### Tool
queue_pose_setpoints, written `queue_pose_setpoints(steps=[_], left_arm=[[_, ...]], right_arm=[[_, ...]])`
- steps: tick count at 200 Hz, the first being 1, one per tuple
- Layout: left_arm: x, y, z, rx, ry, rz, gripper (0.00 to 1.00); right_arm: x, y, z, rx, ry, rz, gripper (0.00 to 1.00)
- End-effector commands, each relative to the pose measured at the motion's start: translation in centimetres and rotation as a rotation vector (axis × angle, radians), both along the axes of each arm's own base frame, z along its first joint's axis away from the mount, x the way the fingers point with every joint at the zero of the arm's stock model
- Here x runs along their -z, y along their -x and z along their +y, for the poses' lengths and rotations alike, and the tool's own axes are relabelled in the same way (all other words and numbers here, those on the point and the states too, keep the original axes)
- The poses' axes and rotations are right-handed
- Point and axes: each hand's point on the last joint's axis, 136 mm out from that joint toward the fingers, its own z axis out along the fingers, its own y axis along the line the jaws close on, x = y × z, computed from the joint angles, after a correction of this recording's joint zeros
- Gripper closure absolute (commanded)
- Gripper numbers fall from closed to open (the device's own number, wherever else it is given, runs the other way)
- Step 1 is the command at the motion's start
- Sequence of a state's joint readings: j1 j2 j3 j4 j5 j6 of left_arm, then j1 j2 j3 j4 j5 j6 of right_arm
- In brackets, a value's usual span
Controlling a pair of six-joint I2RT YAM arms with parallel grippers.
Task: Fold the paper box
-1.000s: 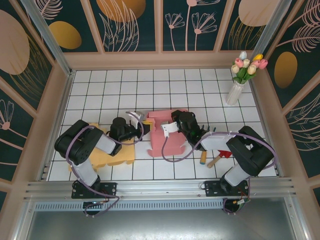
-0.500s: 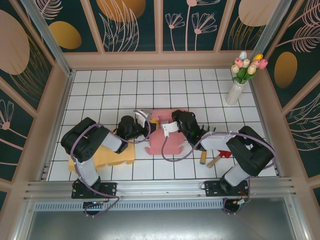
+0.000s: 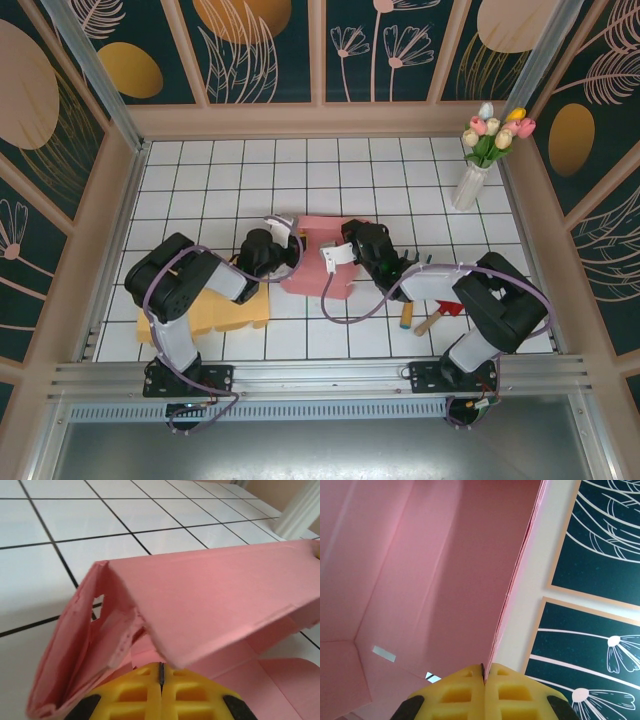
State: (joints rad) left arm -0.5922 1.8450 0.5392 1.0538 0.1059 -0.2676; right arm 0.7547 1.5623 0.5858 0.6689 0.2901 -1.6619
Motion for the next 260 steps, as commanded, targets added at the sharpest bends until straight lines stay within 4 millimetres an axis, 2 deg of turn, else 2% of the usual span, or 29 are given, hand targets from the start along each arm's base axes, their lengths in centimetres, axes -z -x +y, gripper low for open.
queue_pose_setpoints(steps=[1,13,44,66,74,94,118,139,149,153,182,206,227,240,260], left_arm=[[-0.6,-2.5,2.7,-0.195,-0.015,-0.030,1.00],[-0.5,-2.8,3.6,-0.262,-0.040,-0.035,1.00],[0.4,-3.6,7.6,-0.545,-0.155,-0.033,1.00],[0.5,-3.3,8.8,-0.618,-0.155,-0.024,1.00],[0.3,-3.2,8.4,-0.596,-0.137,-0.030,1.00],[-0.6,-2.6,5.2,-0.399,-0.097,-0.067,1.00],[-1.1,-2.3,4.6,-0.332,-0.123,-0.092,1.00],[-1.7,-0.8,3.3,-0.213,-0.129,-0.102,1.00],[-1.9,-0.1,3.6,-0.200,-0.136,-0.110,0.99],[-3.0,0.0,3.8,-0.201,-0.122,-0.136,0.99],[-4.1,1.5,5.7,-0.213,-0.132,-0.192,0.96],[-4.7,1.5,7.4,-0.245,-0.119,-0.200,0.94],[-4.8,0.6,8.9,-0.281,-0.059,-0.172,0.91],[-4.4,-0.1,8.9,-0.271,-0.041,-0.154,0.90],[-4.1,-0.5,7.5,-0.205,-0.035,-0.167,0.89]], right_arm=[[0.7,1.2,1.0,-0.053,0.000,0.055,1.00],[0.5,1.0,1.1,-0.045,-0.009,0.055,1.00],[0.3,0.6,1.0,-0.019,-0.024,0.059,1.00],[0.1,0.4,1.3,-0.008,-0.050,0.077,1.00],[0.0,0.4,1.4,-0.006,-0.058,0.082,1.00],[0.1,0.5,1.5,-0.013,-0.065,0.094,1.00],[0.2,0.8,1.6,-0.016,-0.081,0.126,1.00],[0.2,0.6,1.6,-0.005,-0.093,0.172,1.00],[0.2,0.4,1.5,-0.001,-0.090,0.188,1.00],[0.2,0.4,1.5,-0.003,-0.088,0.195,1.00],[0.3,-0.3,1.4,0.011,-0.087,0.278,1.00],[0.5,-0.7,1.4,0.010,-0.084,0.327,1.00],[0.5,-1.3,1.3,0.008,-0.078,0.334,1.00],[0.6,-1.6,1.4,0.006,-0.077,0.342,1.00],[1.0,-2.0,1.5,0.000,-0.066,0.356,1.00]])
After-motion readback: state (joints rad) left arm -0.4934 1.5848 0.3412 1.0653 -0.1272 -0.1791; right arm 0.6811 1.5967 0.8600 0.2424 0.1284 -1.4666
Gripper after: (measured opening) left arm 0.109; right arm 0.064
